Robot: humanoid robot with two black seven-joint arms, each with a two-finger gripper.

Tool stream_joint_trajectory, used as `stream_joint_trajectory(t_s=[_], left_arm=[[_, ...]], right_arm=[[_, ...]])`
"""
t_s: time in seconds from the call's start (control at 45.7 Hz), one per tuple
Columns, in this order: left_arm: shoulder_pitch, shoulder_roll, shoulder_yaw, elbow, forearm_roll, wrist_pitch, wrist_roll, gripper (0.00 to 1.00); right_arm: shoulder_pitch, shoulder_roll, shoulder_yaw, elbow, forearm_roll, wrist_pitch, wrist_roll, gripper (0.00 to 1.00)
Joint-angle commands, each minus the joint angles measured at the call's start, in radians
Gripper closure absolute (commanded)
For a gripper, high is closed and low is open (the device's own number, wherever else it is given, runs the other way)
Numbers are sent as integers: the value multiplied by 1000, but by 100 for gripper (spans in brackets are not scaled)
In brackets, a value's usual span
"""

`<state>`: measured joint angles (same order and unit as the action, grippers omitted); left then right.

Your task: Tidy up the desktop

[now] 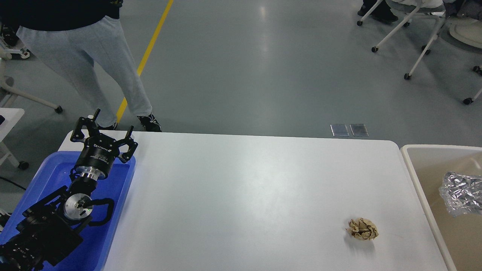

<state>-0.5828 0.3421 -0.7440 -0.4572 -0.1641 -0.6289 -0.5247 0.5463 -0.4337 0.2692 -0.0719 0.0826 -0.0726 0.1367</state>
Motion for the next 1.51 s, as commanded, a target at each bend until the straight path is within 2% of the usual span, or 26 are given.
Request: stream_joint_trajectory(t_s=[0.0, 0.131, 0.897, 0.94, 0.984, 1.006, 1.4, 1.487], left_arm=[[1, 0, 0, 0, 0, 0, 0, 0], [0, 0, 0, 0, 0, 0, -1, 0], [1, 0, 0, 0, 0, 0, 0, 0], [0, 0, 0, 0, 0, 0, 0, 0], [0, 0, 0, 0, 0, 0, -2, 0], [1, 0, 0, 0, 0, 0, 0, 0], [0, 0, 0, 0, 0, 0, 0, 0], [1, 0, 0, 0, 0, 0, 0, 0]], right_arm=[[-17, 113, 84, -65, 5, -187, 0, 100], [-14, 119, 104, -65, 5, -251, 0, 100], [29, 115, 96, -49, 5, -250, 3, 100], [37, 113, 90, -51, 5, -257, 4, 71], [41, 113, 88, -54, 5, -262, 4, 32], [41, 115, 88, -54, 5, -263, 4, 18], [41, 115, 88, -55, 3, -263, 4, 3], [41, 113, 87, -55, 3, -262, 4, 3]])
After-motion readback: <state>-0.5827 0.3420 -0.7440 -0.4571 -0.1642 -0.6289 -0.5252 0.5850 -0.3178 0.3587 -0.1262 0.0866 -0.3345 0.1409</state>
